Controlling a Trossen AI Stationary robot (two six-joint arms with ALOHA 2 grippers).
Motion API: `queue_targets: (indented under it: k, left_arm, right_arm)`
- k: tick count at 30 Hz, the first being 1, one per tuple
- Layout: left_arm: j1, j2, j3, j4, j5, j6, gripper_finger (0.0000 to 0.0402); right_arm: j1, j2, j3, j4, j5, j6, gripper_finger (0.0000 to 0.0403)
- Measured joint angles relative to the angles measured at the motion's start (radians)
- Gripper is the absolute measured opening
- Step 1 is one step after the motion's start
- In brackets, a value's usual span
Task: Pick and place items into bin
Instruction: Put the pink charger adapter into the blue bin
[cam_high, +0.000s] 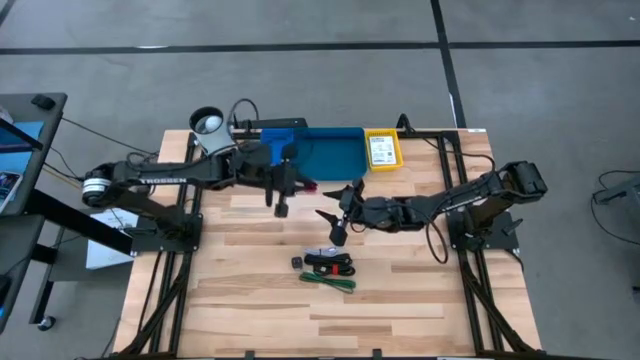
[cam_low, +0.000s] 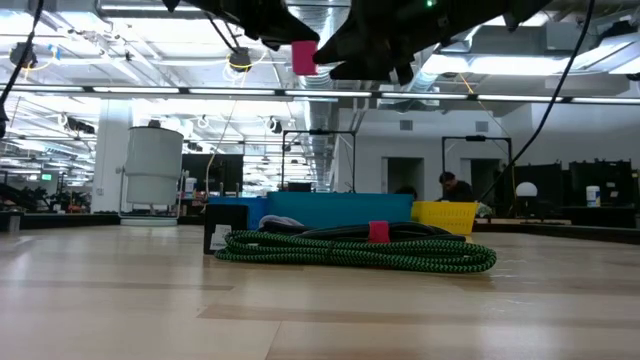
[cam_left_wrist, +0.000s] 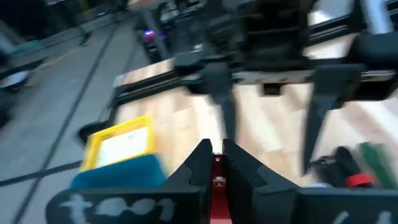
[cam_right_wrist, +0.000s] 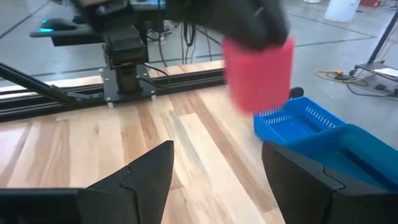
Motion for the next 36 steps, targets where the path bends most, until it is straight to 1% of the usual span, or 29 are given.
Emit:
queue_targets:
  k: [5,9,13,16,21,26,32,36]
  left_arm:
    - [0.085,-0.052,0.000,-0.059,-0.121,0.013,0.0004]
    - [0.168,-0.062,0.000,-0.080,-0.216,-0.036,0.0004]
    - [0.254,-0.050,0.001,-0.101,-0.274,-0.090,0.0004]
    - [0.323,-0.032,0.001,-0.122,-0.278,-0.131,0.0004]
    - [0.414,0.022,0.001,-0.161,-0.236,-0.147,0.0007]
    - [0.450,0.099,0.001,-0.158,-0.191,-0.148,0.0009]
    - [0.478,0.195,0.001,-0.146,-0.198,-0.148,0.0010]
    - [0.497,0.250,0.001,-0.167,-0.226,-0.148,0.0010]
  right_arm:
    - [-0.021,0.000,0.000,-0.009,0.000,0.003,0.0240]
    - [-0.042,0.000,0.000,-0.041,-0.003,0.030,0.0240]
    - [-0.065,0.001,0.000,-0.086,-0.002,0.066,0.0240]
    - [-0.082,0.001,-0.001,-0.116,-0.002,0.086,0.0240]
    - [-0.109,0.001,-0.001,-0.154,-0.002,0.087,0.0240]
    - [-0.136,0.001,-0.001,-0.171,-0.001,0.087,0.0240]
    - [-0.163,0.001,-0.001,-0.177,-0.002,0.086,0.0240]
    - [-0.175,0.001,-0.001,-0.197,-0.001,0.086,0.0240]
